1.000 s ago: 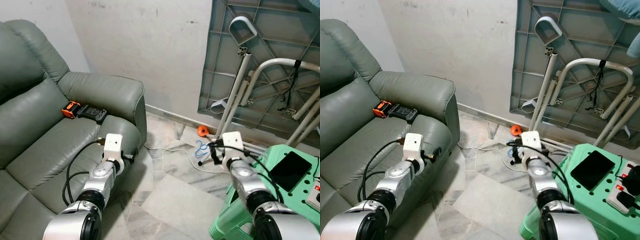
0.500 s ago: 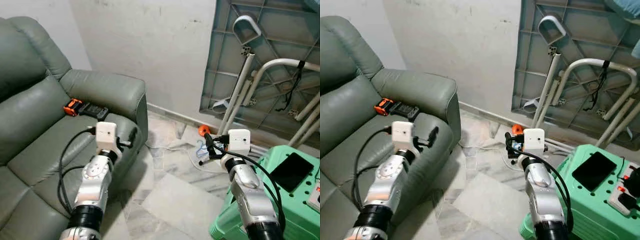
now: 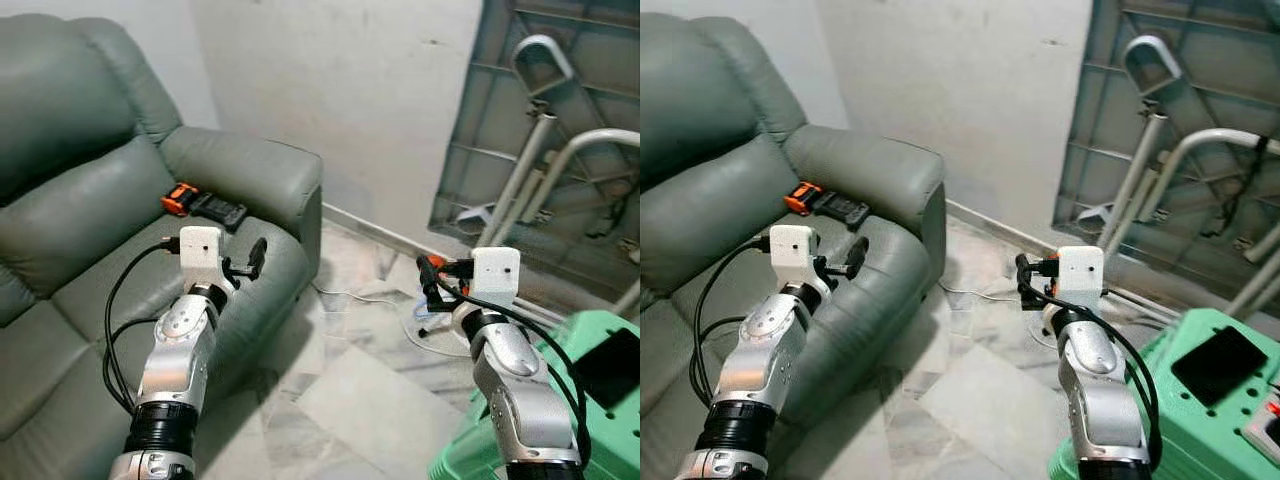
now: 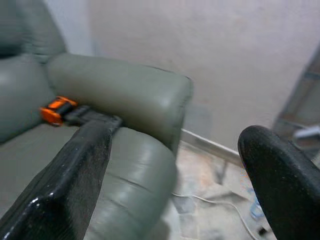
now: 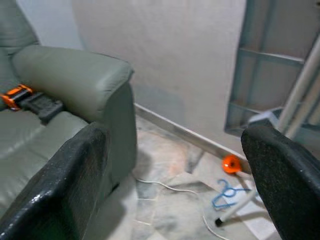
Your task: Move the pillow to the sofa
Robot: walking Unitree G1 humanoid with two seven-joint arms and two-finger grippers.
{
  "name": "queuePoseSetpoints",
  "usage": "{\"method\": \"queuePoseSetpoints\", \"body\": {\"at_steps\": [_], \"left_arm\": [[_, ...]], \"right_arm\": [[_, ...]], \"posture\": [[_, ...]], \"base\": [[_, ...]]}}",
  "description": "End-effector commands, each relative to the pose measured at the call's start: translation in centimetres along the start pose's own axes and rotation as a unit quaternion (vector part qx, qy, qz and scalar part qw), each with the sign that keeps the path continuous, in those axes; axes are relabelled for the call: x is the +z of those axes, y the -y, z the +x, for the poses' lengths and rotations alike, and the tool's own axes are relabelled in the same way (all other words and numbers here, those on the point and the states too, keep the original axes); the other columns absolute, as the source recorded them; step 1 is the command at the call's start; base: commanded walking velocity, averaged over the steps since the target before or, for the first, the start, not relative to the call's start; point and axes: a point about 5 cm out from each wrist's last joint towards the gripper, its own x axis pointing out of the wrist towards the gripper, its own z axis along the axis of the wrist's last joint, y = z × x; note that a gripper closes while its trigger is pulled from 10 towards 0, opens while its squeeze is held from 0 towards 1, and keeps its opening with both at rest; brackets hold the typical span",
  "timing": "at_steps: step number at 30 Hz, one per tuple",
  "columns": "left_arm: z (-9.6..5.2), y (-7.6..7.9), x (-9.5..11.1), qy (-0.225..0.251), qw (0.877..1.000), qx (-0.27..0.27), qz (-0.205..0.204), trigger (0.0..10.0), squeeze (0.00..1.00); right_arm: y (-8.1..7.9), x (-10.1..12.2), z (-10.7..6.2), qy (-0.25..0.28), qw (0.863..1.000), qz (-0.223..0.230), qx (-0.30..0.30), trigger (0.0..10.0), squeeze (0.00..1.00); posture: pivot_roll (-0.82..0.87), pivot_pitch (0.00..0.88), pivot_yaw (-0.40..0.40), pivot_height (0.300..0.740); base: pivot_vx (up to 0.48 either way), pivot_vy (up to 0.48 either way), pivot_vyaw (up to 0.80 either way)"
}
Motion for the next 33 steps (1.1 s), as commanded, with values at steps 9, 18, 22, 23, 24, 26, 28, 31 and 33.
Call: {"method": "queuePoseSetpoints", "body": {"at_steps": [9, 18, 22, 23, 24, 26, 28, 31, 33], "left_arm": [[0.1, -0.3, 0.8, 0.02, 0.999, -0.017, -0.025, 10.0, 0.0], [0.1, -0.5, 1.2, 0.029, 0.999, -0.012, -0.032, 10.0, 0.0], [0.2, -0.7, 1.0, 0.023, 0.999, -0.002, -0.037, 10.0, 0.0], [0.2, -0.7, 1.0, 0.022, 0.999, -0.003, -0.037, 10.0, 0.0], [0.2, -0.7, 1.0, 0.022, 0.999, -0.003, -0.037, 10.0, 0.0], [0.2, -0.5, 0.9, 0.021, 0.999, -0.004, -0.037, 10.0, 0.0], [0.2, -0.5, 0.9, 0.02, 0.999, -0.004, -0.037, 10.0, 0.0], [0.2, -0.4, 0.7, 0.016, 0.999, -0.002, -0.038, 10.0, 0.0], [0.2, -0.5, 0.6, 0.016, 0.999, -0.001, -0.038, 10.0, 0.0]], "right_arm": [[-1.1, 1.0, 0.0, 0.007, 0.999, -0.008, 0.035, 10.0, 0.0], [-1.8, 1.4, -0.1, 0.01, 0.999, -0.01, 0.052, 10.0, 0.0], [-2.1, 1.3, -0.2, 0.01, 0.998, -0.011, 0.056, 10.0, 0.0], [-2.2, 1.4, -0.3, 0.01, 0.998, -0.011, 0.059, 10.0, 0.0], [-2.2, 1.4, -0.3, 0.01, 0.998, -0.011, 0.059, 10.0, 0.0], [-2.3, 1.4, -0.3, 0.011, 0.998, -0.014, 0.061, 10.0, 0.0], [-2.3, 1.4, -0.3, 0.011, 0.998, -0.015, 0.063, 10.0, 0.0], [-2.4, 1.6, -0.2, 0.012, 0.998, -0.016, 0.066, 10.0, 0.0], [-2.4, 1.7, -0.3, 0.012, 0.998, -0.016, 0.067, 10.0, 0.0]], "posture": [[-0.19, 0.0, 0.054, 0.74], [-0.19, 0.0, 0.056, 0.74], [-0.19, 0.0, 0.058, 0.74], [-0.19, 0.0, 0.059, 0.74], [-0.19, 0.0, 0.059, 0.74], [-0.19, 0.0, 0.058, 0.74], [-0.19, 0.0, 0.058, 0.74], [-0.2, 0.0, 0.057, 0.74], [-0.2, 0.0, 0.056, 0.74]], "base": [[0.0, 0.0, 0.8], [0.0, 0.0, 0.8], [0.0, 0.0, 0.8], [0.0, 0.0, 0.8], [0.0, 0.0, 0.8], [0.0, 0.0, 0.8], [0.0, 0.0, 0.8], [0.0, 0.0, 0.8], [0.0, 0.0, 0.8]]}}
